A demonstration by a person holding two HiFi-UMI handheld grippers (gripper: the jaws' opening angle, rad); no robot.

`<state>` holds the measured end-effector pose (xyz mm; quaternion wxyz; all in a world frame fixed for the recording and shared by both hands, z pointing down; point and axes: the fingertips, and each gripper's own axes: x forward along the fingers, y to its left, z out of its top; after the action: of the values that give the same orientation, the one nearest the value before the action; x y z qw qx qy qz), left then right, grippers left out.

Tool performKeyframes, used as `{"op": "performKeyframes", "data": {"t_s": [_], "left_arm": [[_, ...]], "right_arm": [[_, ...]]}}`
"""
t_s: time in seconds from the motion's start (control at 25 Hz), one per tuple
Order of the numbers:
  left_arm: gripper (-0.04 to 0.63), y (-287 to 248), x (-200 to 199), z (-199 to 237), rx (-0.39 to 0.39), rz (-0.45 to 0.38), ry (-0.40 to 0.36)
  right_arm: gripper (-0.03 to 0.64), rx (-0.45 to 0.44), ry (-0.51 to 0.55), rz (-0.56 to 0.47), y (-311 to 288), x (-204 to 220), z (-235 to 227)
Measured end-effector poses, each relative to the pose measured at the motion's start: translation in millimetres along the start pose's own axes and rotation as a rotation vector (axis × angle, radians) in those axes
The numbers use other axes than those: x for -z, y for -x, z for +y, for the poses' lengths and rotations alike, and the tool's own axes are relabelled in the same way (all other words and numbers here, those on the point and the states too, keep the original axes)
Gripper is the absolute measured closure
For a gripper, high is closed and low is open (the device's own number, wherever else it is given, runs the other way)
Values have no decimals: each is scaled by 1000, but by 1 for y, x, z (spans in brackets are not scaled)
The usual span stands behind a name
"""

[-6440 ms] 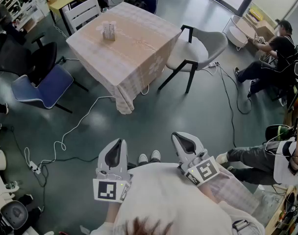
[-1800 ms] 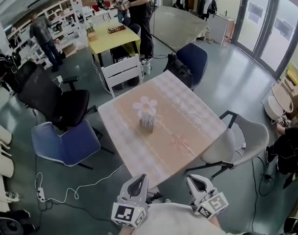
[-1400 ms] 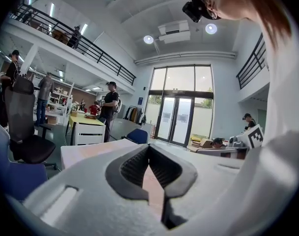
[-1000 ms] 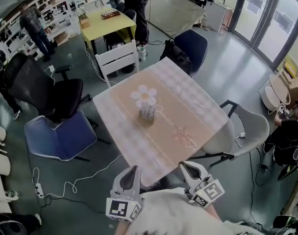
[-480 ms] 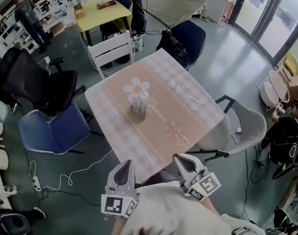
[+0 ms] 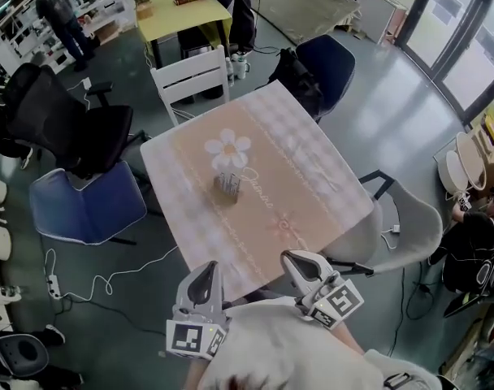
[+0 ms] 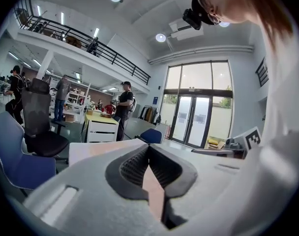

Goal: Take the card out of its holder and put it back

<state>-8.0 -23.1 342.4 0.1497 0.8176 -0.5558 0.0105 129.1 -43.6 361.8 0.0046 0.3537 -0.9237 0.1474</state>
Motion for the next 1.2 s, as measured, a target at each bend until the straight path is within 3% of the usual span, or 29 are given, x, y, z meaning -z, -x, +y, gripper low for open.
{"op": "performKeyframes", "data": {"t_s": [0.24, 0.64, 1.2], "left_arm": [[595, -3, -1, 4, -69, -28, 29], [595, -1, -8, 17, -90, -30, 34], [595, -7, -8, 31, -54, 0, 38]], "right_arm": [[615, -66, 2, 24, -12, 1, -6], [615, -91, 1, 23, -31, -6, -1], [615, -5, 11, 8, -33, -17, -8]]}}
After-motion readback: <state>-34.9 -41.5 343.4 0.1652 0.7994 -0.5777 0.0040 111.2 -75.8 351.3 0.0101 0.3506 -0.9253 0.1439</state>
